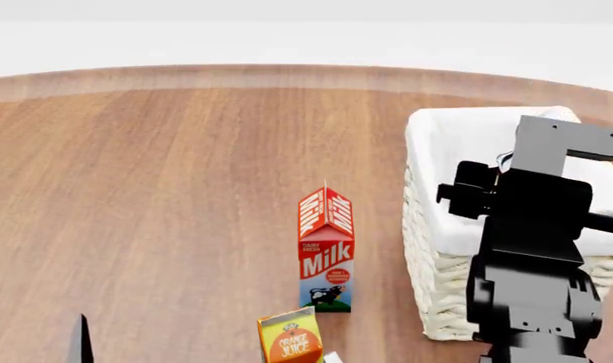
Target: Pick up the tomato sauce, and put it in the basket.
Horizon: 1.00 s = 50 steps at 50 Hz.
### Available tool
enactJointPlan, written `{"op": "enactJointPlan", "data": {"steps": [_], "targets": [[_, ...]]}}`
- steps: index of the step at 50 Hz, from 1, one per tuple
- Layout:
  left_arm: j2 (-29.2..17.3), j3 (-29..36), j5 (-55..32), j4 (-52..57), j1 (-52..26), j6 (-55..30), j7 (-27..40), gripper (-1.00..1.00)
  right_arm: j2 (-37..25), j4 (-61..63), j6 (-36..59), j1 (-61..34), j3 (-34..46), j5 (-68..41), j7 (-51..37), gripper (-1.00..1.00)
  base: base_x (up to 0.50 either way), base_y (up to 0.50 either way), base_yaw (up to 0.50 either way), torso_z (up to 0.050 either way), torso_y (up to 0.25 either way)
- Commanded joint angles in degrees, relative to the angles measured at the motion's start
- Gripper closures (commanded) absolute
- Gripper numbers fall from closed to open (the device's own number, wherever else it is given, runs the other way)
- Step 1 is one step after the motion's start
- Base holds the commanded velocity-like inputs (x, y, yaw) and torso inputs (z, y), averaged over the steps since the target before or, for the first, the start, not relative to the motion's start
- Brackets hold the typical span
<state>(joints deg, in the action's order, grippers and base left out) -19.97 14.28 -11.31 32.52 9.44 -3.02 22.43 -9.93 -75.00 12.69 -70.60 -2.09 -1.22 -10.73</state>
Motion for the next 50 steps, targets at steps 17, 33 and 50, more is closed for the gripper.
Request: {"op": "enactJointPlan", "data": {"steps": [17,33,50], "targets": [[-0.4,0.5,-0.3,0.1,-0.2,-0.1,0.4,-1.00,0.1,0.0,0.3,0.0,-0.6,1.1,1.3,-1.00,0.00,0.00,0.00,0.000,0.000],[-0.6,0.6,-0.6,-0.2,-0.3,0.0,0.6,-1.00,2.3,0.0,-11.6,-4.2,-2.0,0.2,8.4,-1.00,0.00,0.00,0.00,0.000,0.000],[-0.9,0.9,-0.5,0.1,-0.3,0.1,0.9,-1.00,4.8,42.5,-6.6,10.2,-2.4,-1.7,16.3,-1.00,0.00,0.00,0.00,0.000,0.000]]}}
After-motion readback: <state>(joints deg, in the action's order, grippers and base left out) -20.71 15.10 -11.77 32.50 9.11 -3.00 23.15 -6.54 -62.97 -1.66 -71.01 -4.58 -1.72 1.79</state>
